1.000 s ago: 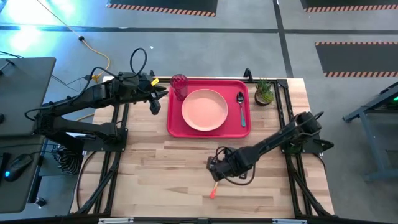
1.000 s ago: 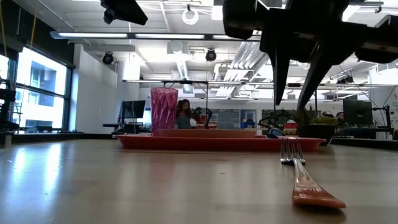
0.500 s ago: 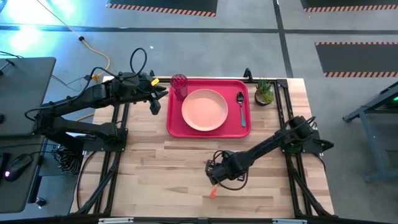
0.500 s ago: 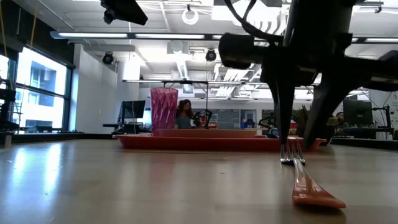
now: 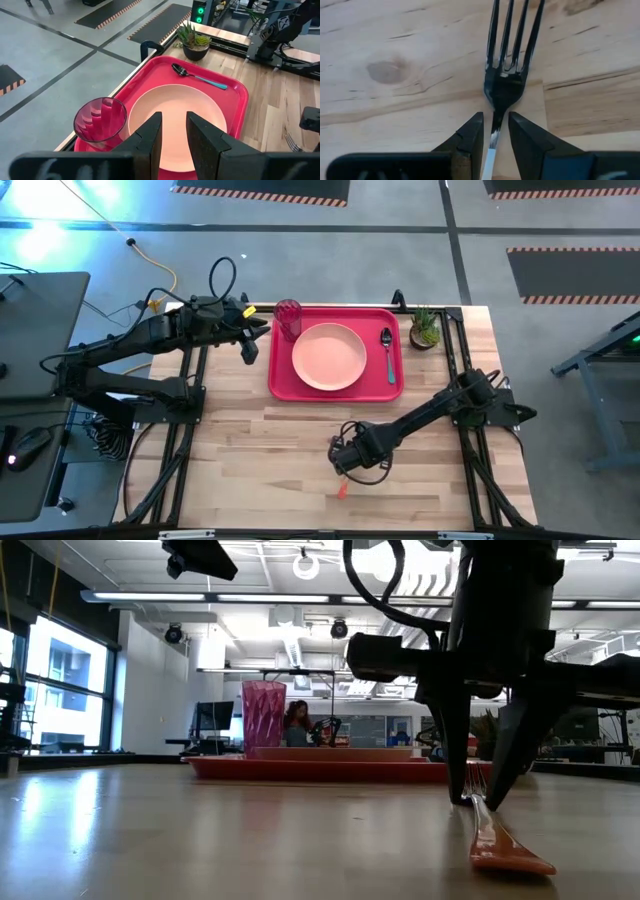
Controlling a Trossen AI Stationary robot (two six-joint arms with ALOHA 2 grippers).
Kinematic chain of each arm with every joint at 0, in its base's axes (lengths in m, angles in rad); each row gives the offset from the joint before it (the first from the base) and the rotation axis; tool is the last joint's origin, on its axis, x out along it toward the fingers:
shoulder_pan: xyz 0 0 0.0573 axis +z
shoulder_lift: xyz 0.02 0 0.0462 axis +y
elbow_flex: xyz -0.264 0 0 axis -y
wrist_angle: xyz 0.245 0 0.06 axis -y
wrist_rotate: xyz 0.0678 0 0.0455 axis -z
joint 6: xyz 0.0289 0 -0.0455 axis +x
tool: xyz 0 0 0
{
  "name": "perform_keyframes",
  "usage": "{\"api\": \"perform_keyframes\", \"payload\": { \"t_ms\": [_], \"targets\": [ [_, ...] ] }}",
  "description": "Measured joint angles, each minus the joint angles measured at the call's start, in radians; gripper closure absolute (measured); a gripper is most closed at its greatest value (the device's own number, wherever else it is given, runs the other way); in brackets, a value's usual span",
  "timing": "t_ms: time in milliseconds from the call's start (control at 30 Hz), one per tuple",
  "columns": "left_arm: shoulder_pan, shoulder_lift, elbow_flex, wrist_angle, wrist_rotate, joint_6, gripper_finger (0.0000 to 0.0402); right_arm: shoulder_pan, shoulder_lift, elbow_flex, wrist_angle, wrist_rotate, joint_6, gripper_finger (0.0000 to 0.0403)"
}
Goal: Pick and place plate/cup/fork/spoon on tray
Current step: Put the orange fork to the right of the orange plate on the red tray
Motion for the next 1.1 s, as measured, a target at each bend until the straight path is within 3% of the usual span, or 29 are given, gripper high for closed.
{"api": "perform_keyframes", "payload": {
  "t_ms": [167,400,733,1100],
  "targets": [
    [0.0,0.0,0.0,0.0,0.0,0.0,0.0326,-0.001,0.006,0.001,-0.002,-0.019,0.004,0.0323],
    [0.0,0.0,0.0,0.0,0.0,0.0,0.0326,0.0,0.008,0.0,-0.01,-0.008,-0.003,0.0394],
    [0.0,0.0,0.0,0.0,0.0,0.0,0.0326,-0.001,-0.011,-0.004,-0.02,0.018,-0.059,0.0398],
    [0.0,0.0,0.0,-0.001,0.0,0.0,0.0326,-0.044,-0.116,-0.006,-0.133,0.152,-0.177,0.04]
  ]
}}
